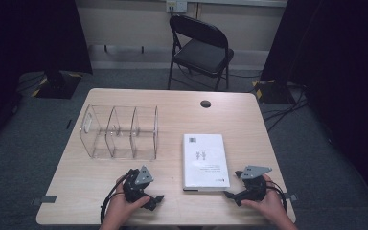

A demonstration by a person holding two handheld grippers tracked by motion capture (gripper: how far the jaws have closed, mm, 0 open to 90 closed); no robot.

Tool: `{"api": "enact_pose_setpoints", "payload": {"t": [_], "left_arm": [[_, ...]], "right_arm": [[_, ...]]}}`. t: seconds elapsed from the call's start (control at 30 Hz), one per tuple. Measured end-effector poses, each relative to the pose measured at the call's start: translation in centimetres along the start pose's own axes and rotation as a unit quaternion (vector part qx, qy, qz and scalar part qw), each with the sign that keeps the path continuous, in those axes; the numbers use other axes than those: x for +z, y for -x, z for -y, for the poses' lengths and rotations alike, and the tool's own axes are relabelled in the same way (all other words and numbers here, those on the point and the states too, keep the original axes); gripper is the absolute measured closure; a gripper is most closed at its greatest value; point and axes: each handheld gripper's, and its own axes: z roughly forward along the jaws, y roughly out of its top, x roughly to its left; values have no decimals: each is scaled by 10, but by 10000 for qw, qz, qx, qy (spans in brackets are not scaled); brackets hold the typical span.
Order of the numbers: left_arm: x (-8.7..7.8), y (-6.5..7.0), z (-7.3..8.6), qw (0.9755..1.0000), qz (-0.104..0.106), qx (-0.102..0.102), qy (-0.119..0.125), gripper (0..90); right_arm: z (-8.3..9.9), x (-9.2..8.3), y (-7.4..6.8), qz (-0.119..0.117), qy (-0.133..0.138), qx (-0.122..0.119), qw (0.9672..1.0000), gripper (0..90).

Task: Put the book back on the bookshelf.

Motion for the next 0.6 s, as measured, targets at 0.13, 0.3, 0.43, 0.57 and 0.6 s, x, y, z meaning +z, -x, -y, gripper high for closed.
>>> {"api": "enact_pose_setpoints", "payload": {"t": [0.13,0.3,0.43,0.57,0.6], "left_arm": [[1,1,-1,10000,-2,-27,7,0],[2,9,-10,9996,188,137,-176,85],[5,18,-20,9990,265,267,-251,195],[14,25,-28,9987,344,277,-262,170],[19,30,-34,9982,408,334,-283,175]], "right_arm": [[0,0,-1,26,15,33,10000,75],[0,-1,0,19,88,27,10000,161],[-3,0,-5,-47,146,-51,9999,254],[-8,2,-11,-137,72,-148,9998,308],[-10,3,-13,-147,55,-175,9997,315]]}}
